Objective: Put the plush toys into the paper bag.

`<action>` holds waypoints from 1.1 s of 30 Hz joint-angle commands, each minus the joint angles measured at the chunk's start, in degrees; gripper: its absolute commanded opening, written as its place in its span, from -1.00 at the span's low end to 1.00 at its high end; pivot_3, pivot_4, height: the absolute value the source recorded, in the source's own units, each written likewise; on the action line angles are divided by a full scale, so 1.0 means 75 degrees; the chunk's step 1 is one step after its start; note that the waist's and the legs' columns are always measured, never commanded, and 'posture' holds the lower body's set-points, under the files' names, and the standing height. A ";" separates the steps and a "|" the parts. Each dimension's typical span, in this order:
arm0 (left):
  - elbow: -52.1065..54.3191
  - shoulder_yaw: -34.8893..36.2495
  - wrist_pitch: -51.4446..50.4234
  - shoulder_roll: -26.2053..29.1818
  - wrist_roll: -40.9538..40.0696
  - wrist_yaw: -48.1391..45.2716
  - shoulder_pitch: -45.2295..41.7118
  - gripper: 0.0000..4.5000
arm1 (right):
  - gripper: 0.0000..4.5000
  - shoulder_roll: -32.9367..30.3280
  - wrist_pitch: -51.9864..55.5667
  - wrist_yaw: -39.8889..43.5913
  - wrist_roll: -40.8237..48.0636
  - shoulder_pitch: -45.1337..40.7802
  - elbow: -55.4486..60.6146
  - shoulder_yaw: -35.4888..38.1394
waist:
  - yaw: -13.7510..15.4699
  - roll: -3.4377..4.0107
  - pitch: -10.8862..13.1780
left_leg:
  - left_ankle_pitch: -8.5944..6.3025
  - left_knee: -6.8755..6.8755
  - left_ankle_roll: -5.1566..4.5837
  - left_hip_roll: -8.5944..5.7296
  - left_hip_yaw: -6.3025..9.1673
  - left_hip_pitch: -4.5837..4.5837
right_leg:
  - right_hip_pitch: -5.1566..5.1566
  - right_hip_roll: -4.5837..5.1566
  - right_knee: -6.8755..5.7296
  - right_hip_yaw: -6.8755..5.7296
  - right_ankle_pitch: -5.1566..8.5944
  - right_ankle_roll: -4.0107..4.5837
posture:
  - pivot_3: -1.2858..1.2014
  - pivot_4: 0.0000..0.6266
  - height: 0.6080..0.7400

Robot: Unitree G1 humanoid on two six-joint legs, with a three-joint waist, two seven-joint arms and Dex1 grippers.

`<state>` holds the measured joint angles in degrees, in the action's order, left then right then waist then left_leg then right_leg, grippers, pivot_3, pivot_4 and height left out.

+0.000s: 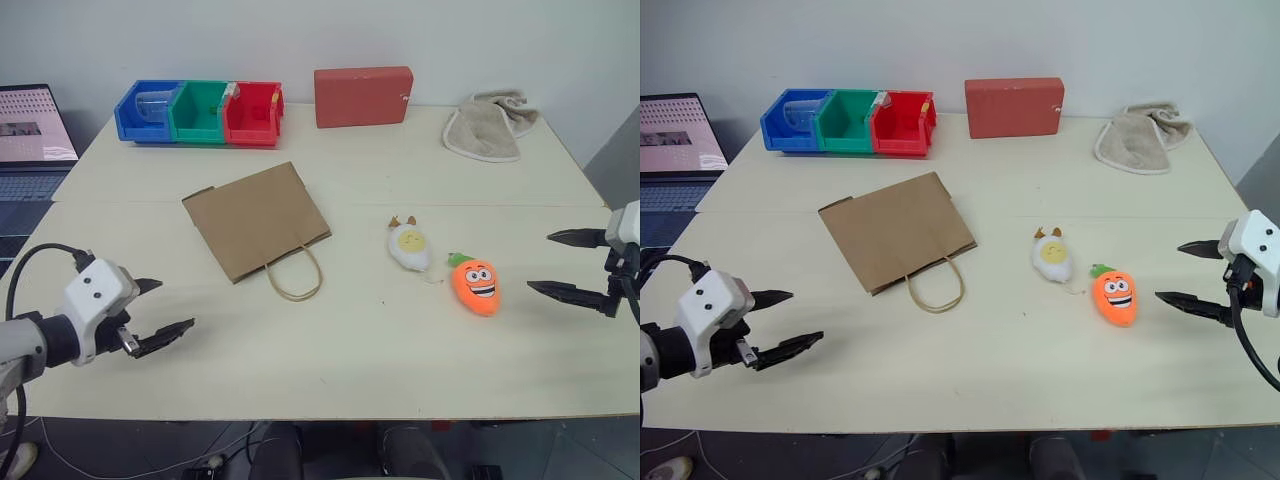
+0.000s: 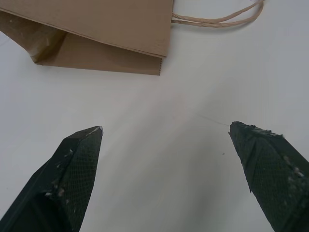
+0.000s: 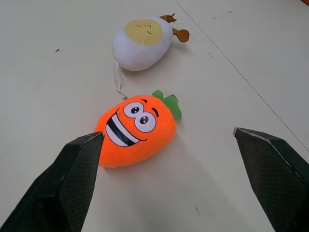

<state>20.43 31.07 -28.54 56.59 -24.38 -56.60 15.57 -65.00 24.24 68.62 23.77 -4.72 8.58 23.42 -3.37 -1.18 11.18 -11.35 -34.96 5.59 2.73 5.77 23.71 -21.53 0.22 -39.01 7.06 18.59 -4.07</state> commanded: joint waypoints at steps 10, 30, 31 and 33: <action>0.0346 0.0650 -0.0240 -0.0008 -0.0281 -0.0059 0.0028 0.99 | 1.00 -0.0167 -0.0452 0.0077 -0.0121 -0.0401 -0.0297 -0.0173 | 0.0006 0.0001 0.0000 | 0.0000 0.0000 0.0000 0.0000 0.0000 0.0000 | 0.0001 0.0000 0.0000 0.0000 0.0000 0.0000 | 0.03 -0.52 1.00; 0.0874 0.0633 -0.0520 -0.0439 -0.0601 0.0265 -0.0021 0.99 | 1.00 -0.0034 -0.0613 0.0046 -0.0209 -0.0488 -0.0316 -0.0292 | 0.0009 0.0001 0.0000 | 0.0000 -0.0001 0.0000 0.0000 0.0001 -0.0006 | 0.0007 0.0001 -0.0004 -0.0001 -0.0002 -0.0002 | 0.03 -0.52 1.00; 0.0828 0.0569 -0.0427 -0.0437 -0.0549 0.0257 -0.0050 0.99 | 1.00 -0.0017 -0.0616 0.0032 -0.0214 -0.0486 -0.0300 -0.0298 | 0.0010 0.0001 0.0000 | 0.0000 -0.0002 0.0000 0.0000 0.0001 -0.0007 | 0.0008 0.0001 -0.0005 -0.0001 -0.0002 -0.0002 | 0.03 -0.52 1.00; 0.0815 0.0437 -0.0248 -0.0435 -0.0549 0.0148 -0.0105 0.99 | 1.00 0.0005 -0.0606 0.0013 -0.0208 -0.0466 -0.0240 -0.0288 | 0.0010 0.0001 0.0000 | 0.0000 -0.0002 0.0000 -0.0001 0.0001 -0.0008 | 0.0010 0.0001 -0.0005 0.0000 -0.0002 -0.0002 | 0.03 -0.52 1.00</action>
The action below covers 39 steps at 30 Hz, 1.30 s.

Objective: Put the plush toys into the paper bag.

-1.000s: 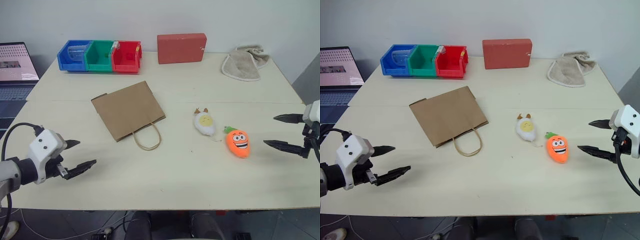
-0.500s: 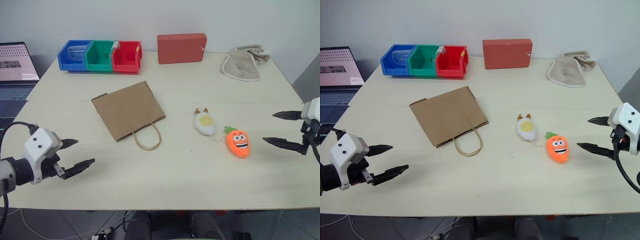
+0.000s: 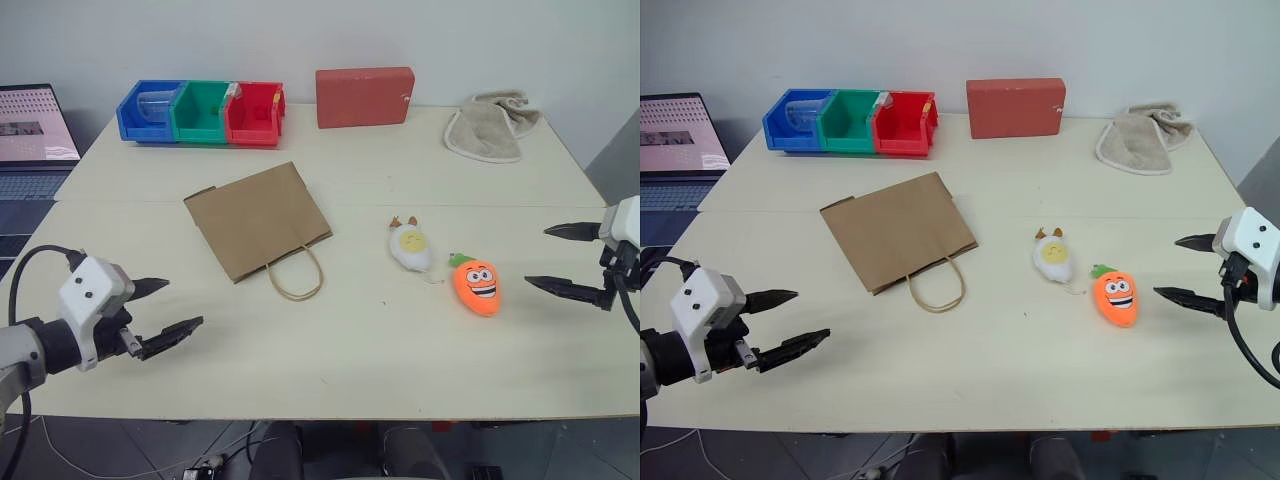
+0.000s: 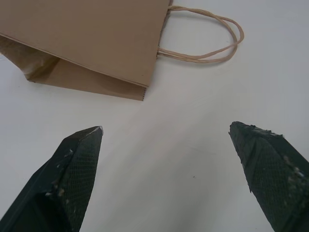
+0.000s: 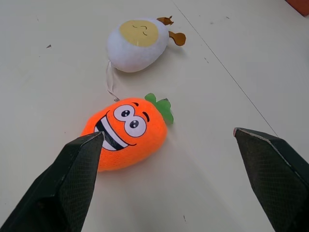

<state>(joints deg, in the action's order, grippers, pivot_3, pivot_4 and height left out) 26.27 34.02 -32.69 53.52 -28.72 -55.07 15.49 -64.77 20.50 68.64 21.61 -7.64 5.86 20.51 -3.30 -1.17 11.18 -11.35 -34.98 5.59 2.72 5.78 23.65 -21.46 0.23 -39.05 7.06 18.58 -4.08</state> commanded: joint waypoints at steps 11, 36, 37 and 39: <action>-0.0206 -0.1351 0.1150 0.0499 0.0519 -0.0758 -0.0894 0.99 | 1.00 0.0095 0.0555 -0.0155 0.0611 0.0249 0.1573 0.0390 | 0.0006 0.0001 -0.0001 | 0.0000 0.0000 0.0000 0.0000 0.0000 -0.0005 | 0.0005 -0.0001 -0.0001 0.0000 0.0000 -0.0001 | 0.03 -0.52 1.00; -0.3864 -0.5817 0.4060 -0.1336 0.2947 -0.1149 -0.5107 0.99 | 1.00 0.1222 0.2176 -0.1727 0.2093 -0.0631 0.4673 -0.1934 | 0.0053 0.0001 -0.0002 | 0.0001 -0.0008 -0.0001 -0.0006 0.0044 0.0017 | 0.0005 -0.0009 -0.0005 -0.0024 -0.0029 -0.0048 | 0.03 -0.52 1.00; -0.4053 -0.5864 0.4172 -0.1427 0.3002 -0.1151 -0.5217 0.99 | 1.00 0.1222 0.2166 -0.1739 0.2081 -0.0637 0.4690 -0.1982 | 0.0054 0.0001 -0.0003 | 0.0001 -0.0008 -0.0001 -0.0006 0.0046 0.0018 | 0.0003 -0.0010 -0.0006 -0.0025 -0.0030 -0.0048 | 0.03 -0.52 1.00; -0.4413 -0.5906 0.4375 -0.1638 0.3084 -0.1100 -0.5430 0.99 | 1.00 0.1219 0.2174 -0.1763 0.2099 -0.0653 0.4721 -0.2043 | 0.0056 0.0001 -0.0003 | 0.0001 -0.0008 -0.0001 -0.0007 0.0050 0.0018 | 0.0005 -0.0010 -0.0009 -0.0029 -0.0031 -0.0049 | 0.03 -0.52 1.00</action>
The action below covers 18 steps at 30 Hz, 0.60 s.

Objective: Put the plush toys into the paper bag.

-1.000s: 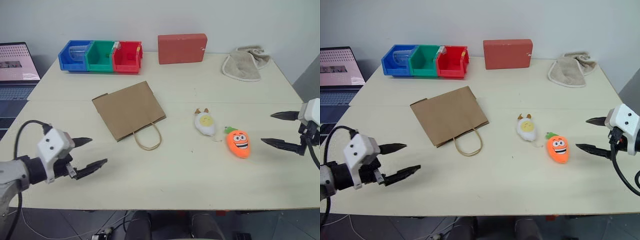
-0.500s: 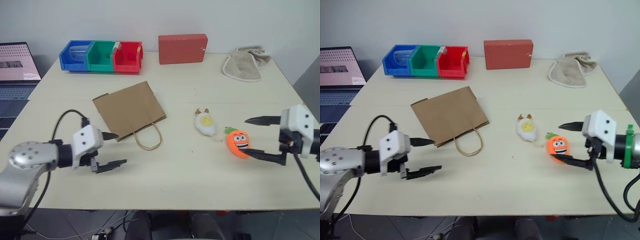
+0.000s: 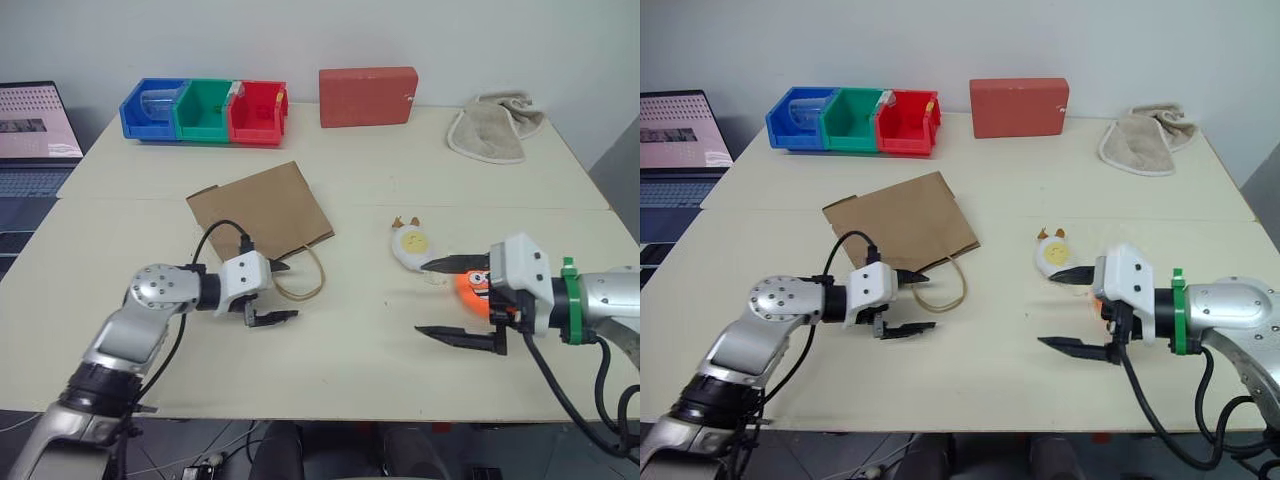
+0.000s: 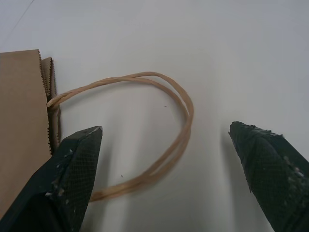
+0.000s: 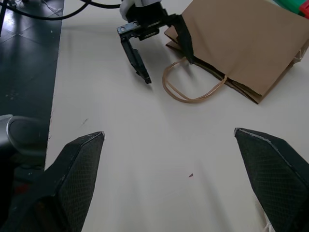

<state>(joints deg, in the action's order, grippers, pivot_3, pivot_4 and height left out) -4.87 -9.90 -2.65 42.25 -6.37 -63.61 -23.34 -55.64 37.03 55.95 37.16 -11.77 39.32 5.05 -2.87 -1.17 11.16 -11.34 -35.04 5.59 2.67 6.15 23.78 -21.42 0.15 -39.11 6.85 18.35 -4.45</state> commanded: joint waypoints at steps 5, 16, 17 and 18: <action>-0.0940 -0.0243 0.0848 -0.0372 0.0239 -0.0281 -0.0607 0.45 | 1.00 0.0000 0.0004 -0.0176 0.0067 0.0018 0.0413 0.0008 | -0.0001 0.0000 0.0000 | 0.0000 -0.0001 0.0000 0.0000 0.0003 0.0000 | 0.0002 0.0000 -0.0002 -0.0002 -0.0001 -0.0002 | 0.03 -0.52 1.00; -0.0886 -0.0211 0.0604 -0.0458 -0.0257 -0.1070 -0.0696 -0.99 | 1.00 -0.0034 -0.0003 -0.0369 0.0009 0.0404 0.0492 0.0197 | -0.0005 -0.0001 -0.0001 | 0.0001 -0.0005 0.0000 -0.0001 0.0010 0.0000 | 0.0005 0.0000 -0.0007 -0.0007 -0.0001 -0.0002 | 0.03 -0.52 1.00; -0.0810 -0.0172 0.0436 -0.0453 -0.0374 -0.1149 -0.0724 -0.99 | 1.00 -0.0033 -0.0014 -0.0417 -0.0034 0.0456 0.0478 0.0221 | -0.0003 -0.0001 -0.0001 | 0.0001 -0.0005 0.0000 -0.0001 0.0010 0.0000 | 0.0005 0.0000 -0.0007 -0.0007 -0.0001 -0.0002 | 0.03 -0.52 1.00; -0.0767 -0.0148 0.0327 -0.0450 -0.0438 -0.1186 -0.0744 -0.99 | 1.00 -0.0030 -0.0022 -0.0452 -0.0058 0.0488 0.0472 0.0235 | -0.0003 -0.0001 -0.0001 | 0.0001 -0.0005 0.0000 -0.0001 0.0011 0.0001 | 0.0005 0.0000 -0.0006 -0.0008 -0.0001 -0.0002 | 0.03 -0.52 1.00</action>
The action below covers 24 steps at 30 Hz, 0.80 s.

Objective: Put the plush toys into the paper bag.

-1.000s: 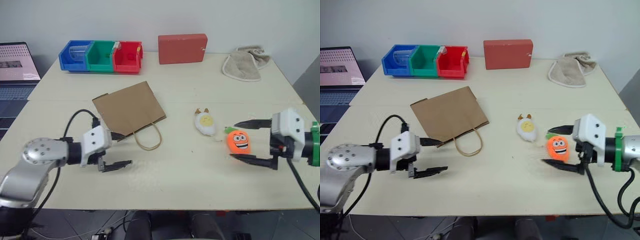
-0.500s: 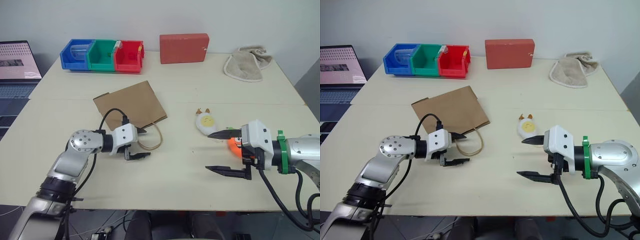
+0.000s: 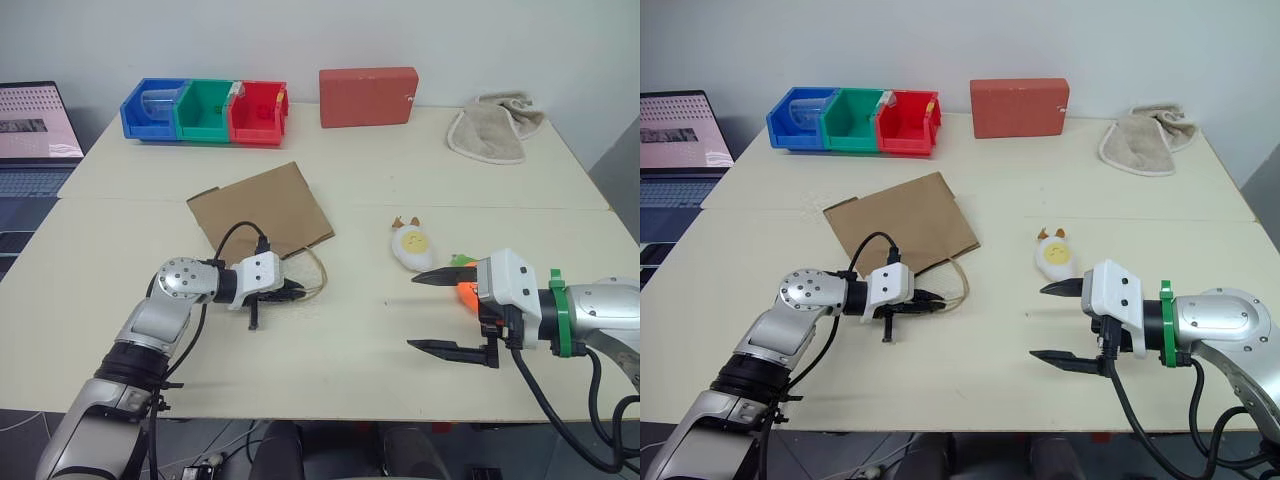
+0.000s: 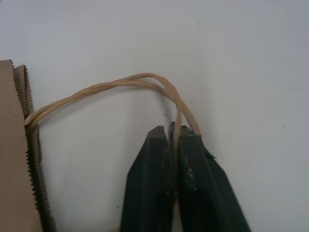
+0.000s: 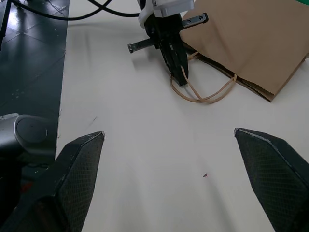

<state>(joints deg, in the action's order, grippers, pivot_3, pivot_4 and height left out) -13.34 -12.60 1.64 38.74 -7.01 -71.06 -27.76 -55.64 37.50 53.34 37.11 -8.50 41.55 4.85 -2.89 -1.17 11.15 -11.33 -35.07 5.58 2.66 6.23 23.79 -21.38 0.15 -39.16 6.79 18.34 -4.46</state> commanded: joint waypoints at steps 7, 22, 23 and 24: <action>0.1565 0.0852 -0.2653 0.0182 -0.2071 -0.0647 -0.0417 -1.00 | 0.85 0.0583 -0.0045 -0.0680 0.0000 -0.0231 0.0144 -0.0160 | -0.0015 -0.0001 0.0000 | 0.0000 -0.0002 0.0000 0.0001 0.0003 -0.0001 | 0.0001 -0.0001 -0.0006 -0.0002 0.0000 0.0000 | 0.03 -0.52 1.00; 0.2387 0.2284 -0.6469 0.0218 -0.4587 0.0457 -0.1033 -1.00 | -0.99 0.4612 -0.1801 -0.2282 -0.3176 -0.2697 -0.3332 -0.3489 | -0.0114 -0.0006 0.0000 | 0.0003 -0.0023 0.0001 0.0003 0.0015 -0.0015 | -0.0013 -0.0013 -0.0082 -0.0005 0.0002 0.0000 | 0.03 -0.52 1.00; 0.2418 0.2381 -0.6638 0.0137 -0.4752 0.0631 -0.1089 -1.00 | -0.99 0.4904 -0.2021 -0.2417 -0.3419 -0.2846 -0.3730 -0.3631 | -0.0112 -0.0006 0.0000 | 0.0003 -0.0021 0.0001 0.0002 0.0016 -0.0014 | -0.0018 -0.0013 -0.0087 -0.0006 0.0001 0.0000 | 0.03 -0.52 1.00; 0.2443 0.2477 -0.6797 0.0068 -0.4909 0.0778 -0.1145 -1.00 | -0.99 0.5164 -0.2243 -0.2539 -0.3623 -0.2955 -0.4100 -0.3724 | -0.0107 -0.0006 0.0000 | 0.0003 -0.0021 0.0001 0.0003 0.0019 -0.0014 | -0.0020 -0.0013 -0.0094 -0.0009 0.0002 0.0001 | 0.03 -0.52 1.00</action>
<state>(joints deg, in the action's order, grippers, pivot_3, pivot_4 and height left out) 2.88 3.53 -47.88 39.63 -41.13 -66.83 -34.67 -18.38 24.10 35.89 12.34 -29.50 12.81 -22.15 -3.69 -1.22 11.15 -11.31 -35.23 5.59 2.68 6.41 23.69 -21.54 0.06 -39.88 6.69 18.35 -4.45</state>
